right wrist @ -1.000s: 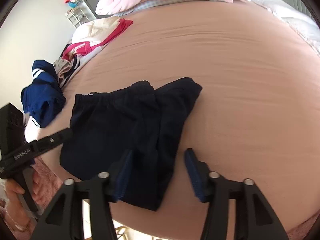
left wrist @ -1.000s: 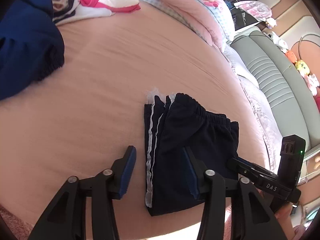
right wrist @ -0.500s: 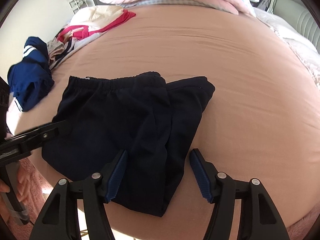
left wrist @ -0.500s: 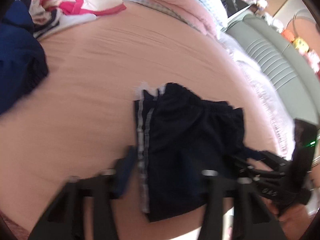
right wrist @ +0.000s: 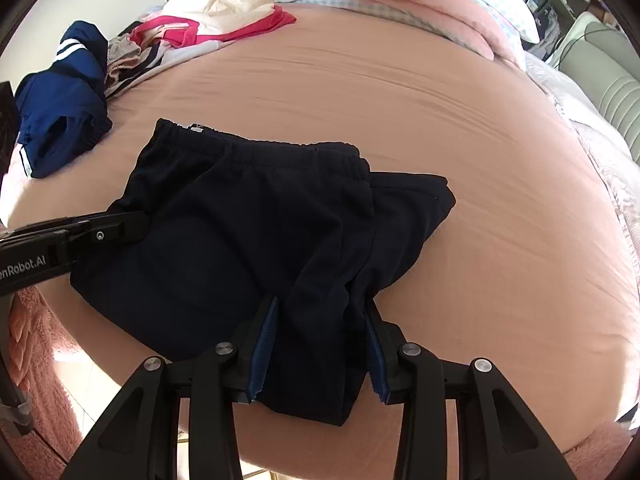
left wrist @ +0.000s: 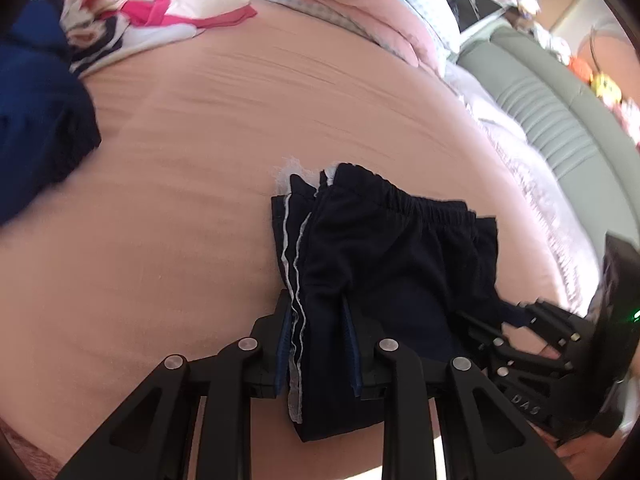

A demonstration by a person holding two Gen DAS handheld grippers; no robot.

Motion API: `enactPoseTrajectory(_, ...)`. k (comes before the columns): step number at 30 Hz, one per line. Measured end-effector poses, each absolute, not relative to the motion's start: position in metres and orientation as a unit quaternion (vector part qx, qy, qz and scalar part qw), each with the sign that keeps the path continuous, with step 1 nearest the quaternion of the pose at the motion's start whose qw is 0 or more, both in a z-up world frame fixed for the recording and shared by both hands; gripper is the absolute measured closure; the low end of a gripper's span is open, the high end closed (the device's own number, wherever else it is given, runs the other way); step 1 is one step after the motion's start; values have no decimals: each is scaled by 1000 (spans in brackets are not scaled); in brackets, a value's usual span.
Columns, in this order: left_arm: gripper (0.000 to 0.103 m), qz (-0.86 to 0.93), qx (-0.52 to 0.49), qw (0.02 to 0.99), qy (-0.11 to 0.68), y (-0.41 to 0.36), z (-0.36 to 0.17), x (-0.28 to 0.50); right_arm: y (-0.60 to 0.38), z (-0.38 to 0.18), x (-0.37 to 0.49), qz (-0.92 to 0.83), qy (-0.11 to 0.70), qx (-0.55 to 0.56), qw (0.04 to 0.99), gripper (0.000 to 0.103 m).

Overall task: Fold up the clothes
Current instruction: 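Grasp the folded shorts edge with both grippers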

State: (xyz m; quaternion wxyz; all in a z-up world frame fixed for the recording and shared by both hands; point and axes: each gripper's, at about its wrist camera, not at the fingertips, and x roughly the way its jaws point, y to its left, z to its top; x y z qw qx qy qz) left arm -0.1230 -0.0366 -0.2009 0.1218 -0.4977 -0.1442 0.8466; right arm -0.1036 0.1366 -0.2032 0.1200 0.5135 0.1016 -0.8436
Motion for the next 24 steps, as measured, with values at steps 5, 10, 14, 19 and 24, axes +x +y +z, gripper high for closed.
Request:
enactPoseTrajectory(5, 91, 852, -490, 127, -132, -33, -199, -120, 136, -201, -102, -842, 107, 514, 129, 80)
enactPoseTrajectory(10, 94, 862, -478, 128, -113, -26, -195, -117, 124, -196, -94, -844, 143, 501, 129, 92)
enactPoseTrajectory(14, 94, 867, -468, 133, -108, -16, -192, -123, 128, -187, -91, -846, 133, 500, 127, 92)
enactPoseTrajectory(19, 94, 870, -462, 141, -101, -18, -181, -104, 128, -167, -88, -853, 138, 488, 127, 92)
enactPoseTrajectory(24, 94, 874, -450, 159, -87, -13, -165, -88, 107, -145, -84, -860, 135, 473, 133, 92)
